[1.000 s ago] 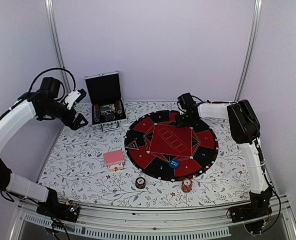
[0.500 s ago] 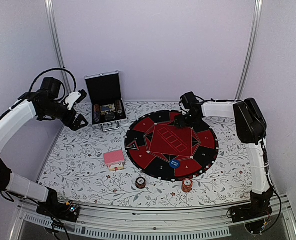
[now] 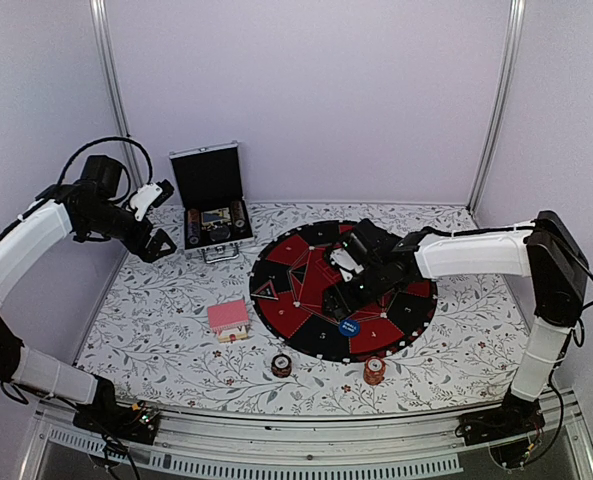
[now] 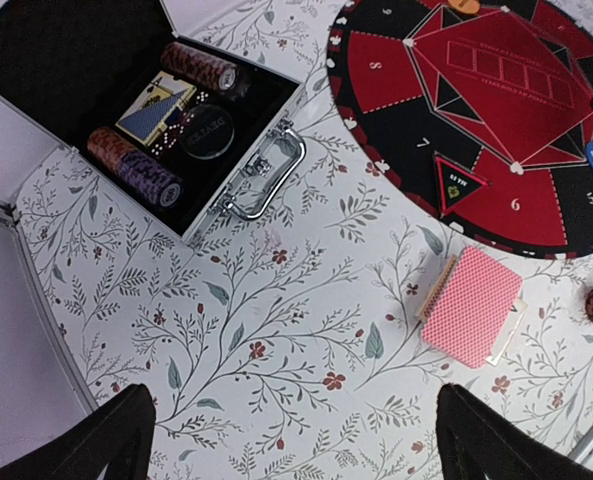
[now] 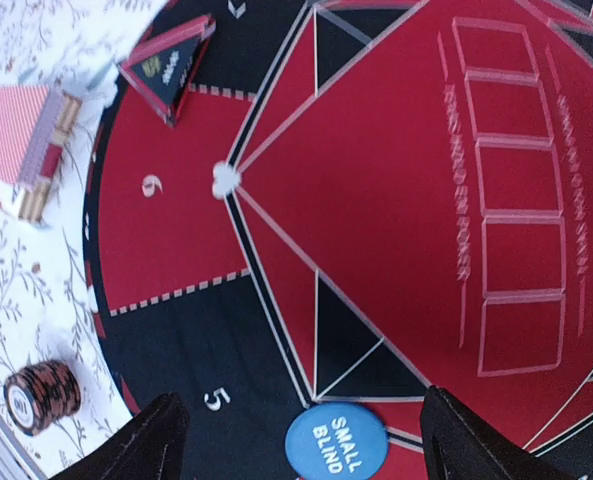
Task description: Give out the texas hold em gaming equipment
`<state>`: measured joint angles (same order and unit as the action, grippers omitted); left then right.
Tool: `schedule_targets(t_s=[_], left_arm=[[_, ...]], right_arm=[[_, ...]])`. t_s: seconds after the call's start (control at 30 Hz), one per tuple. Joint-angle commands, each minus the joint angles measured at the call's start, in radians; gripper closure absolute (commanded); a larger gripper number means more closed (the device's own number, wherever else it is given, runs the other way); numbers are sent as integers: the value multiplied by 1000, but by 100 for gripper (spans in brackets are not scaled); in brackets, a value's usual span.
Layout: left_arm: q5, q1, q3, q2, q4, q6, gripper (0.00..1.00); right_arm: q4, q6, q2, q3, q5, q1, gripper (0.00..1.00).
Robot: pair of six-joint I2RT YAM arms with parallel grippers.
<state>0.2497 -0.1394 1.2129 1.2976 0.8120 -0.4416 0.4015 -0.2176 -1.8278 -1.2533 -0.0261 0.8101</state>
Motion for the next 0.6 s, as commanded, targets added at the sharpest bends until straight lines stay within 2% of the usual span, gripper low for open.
schedule_targets(t_s=[0.0, 0.13, 0.57], left_arm=[[0, -12, 10, -25, 18, 1, 0], [0, -12, 8, -30, 19, 5, 0], [-3, -12, 4, -38, 18, -1, 0]], right_arm=[[67, -29, 11, 52, -37, 13, 18], [74, -37, 15, 73, -41, 29, 22], [106, -14, -90, 15, 21, 72, 25]])
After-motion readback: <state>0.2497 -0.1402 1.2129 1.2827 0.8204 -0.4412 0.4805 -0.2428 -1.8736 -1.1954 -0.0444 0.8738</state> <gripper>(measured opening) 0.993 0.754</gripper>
